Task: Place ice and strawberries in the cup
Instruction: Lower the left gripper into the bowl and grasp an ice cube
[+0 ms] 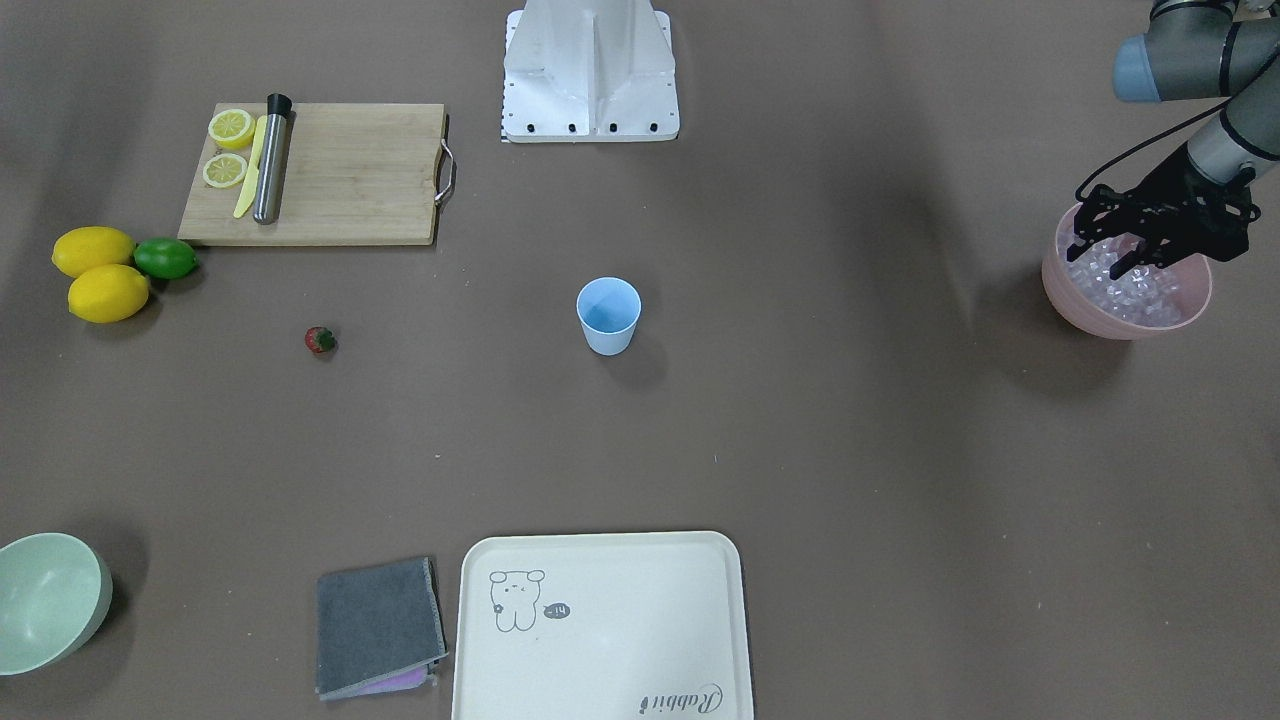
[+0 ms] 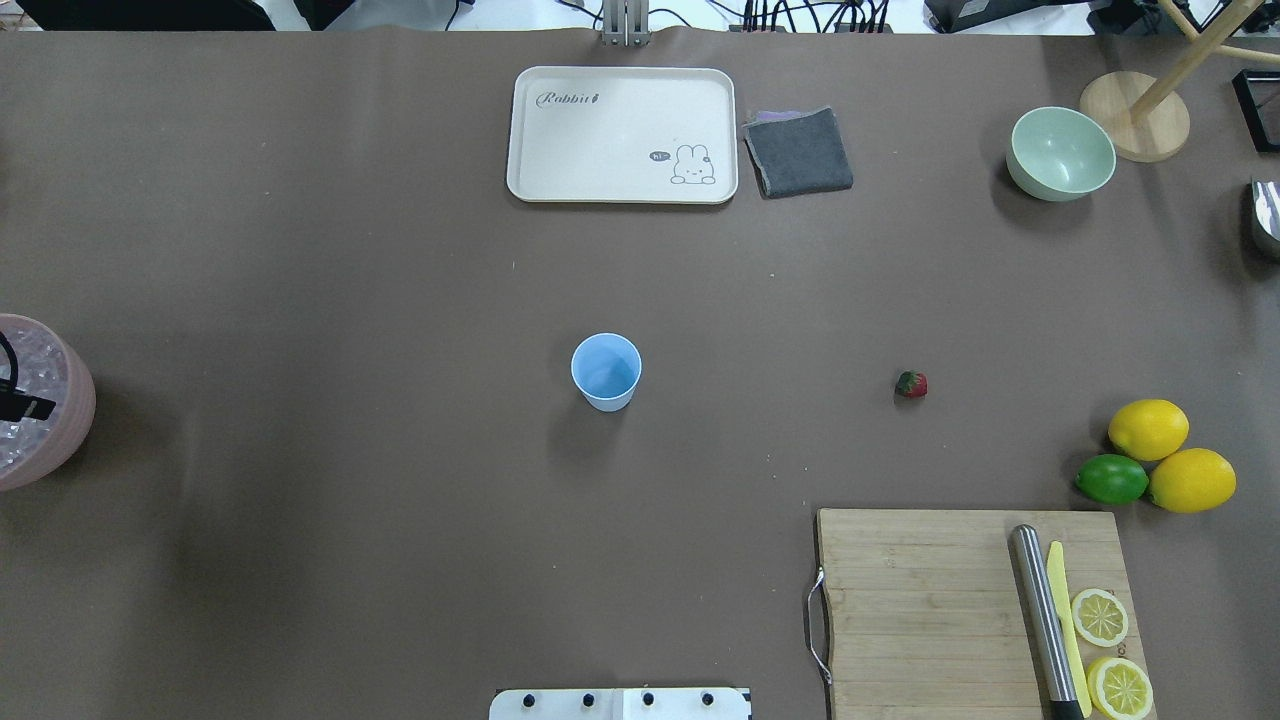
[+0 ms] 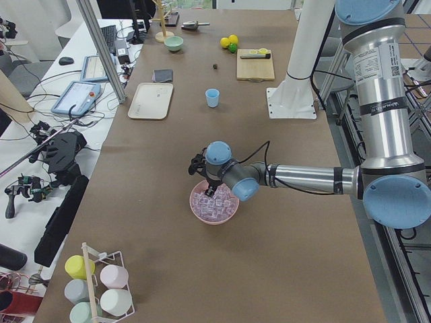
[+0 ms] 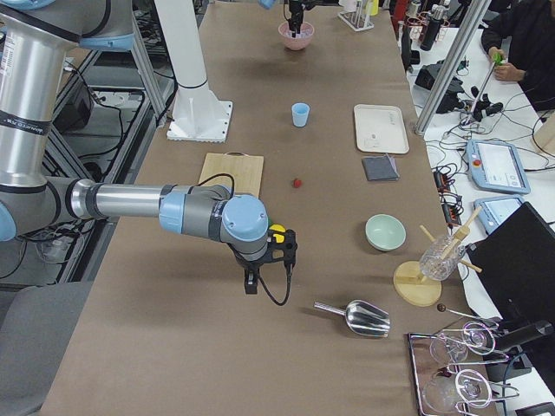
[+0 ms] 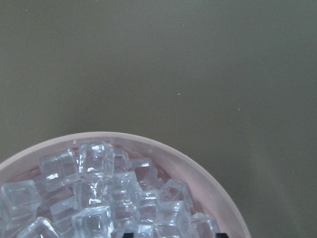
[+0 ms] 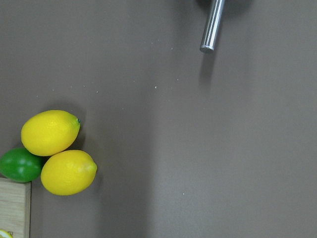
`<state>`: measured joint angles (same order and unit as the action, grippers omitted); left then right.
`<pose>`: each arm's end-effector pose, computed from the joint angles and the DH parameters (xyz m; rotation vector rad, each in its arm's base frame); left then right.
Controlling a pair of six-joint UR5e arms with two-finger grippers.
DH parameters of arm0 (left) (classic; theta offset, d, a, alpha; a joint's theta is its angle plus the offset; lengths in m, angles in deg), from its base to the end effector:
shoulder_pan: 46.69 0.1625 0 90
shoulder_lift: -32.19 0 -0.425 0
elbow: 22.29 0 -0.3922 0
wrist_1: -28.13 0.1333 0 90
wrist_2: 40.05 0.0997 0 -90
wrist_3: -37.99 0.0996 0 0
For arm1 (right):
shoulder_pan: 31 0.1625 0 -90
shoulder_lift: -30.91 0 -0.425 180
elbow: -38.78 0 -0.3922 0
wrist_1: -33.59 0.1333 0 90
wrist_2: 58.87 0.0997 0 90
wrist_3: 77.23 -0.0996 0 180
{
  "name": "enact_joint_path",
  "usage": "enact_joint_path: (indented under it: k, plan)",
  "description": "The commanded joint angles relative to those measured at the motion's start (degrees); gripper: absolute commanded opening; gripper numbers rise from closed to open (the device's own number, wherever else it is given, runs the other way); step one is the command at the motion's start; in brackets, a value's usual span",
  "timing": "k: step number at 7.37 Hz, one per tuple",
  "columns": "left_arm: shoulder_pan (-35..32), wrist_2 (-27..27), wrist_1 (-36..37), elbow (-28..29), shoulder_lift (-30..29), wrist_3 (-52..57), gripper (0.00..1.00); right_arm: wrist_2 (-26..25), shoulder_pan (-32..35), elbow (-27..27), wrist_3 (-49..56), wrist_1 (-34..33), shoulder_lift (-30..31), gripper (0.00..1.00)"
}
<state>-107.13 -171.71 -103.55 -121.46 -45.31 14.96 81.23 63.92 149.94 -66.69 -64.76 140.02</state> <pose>0.1508 -0.4018 0.5967 0.2640 0.9127 0.3485 0.0863 -0.3387 0.6245 0.0156 -0.8794 -0.0436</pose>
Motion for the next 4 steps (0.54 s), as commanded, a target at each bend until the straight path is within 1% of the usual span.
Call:
enact_joint_path:
  k: [1, 4]
  plan:
    - [0.15, -1.05, -0.67, 0.03, 1.03, 0.35, 0.64, 0.00, 0.09, 0.45, 0.00, 0.00, -0.04, 1.00]
    - [0.06, -1.06, -1.38, 0.21, 1.13, 0.79, 0.64, 0.00, 0.09, 0.46, 0.00, 0.00, 0.05, 1.00]
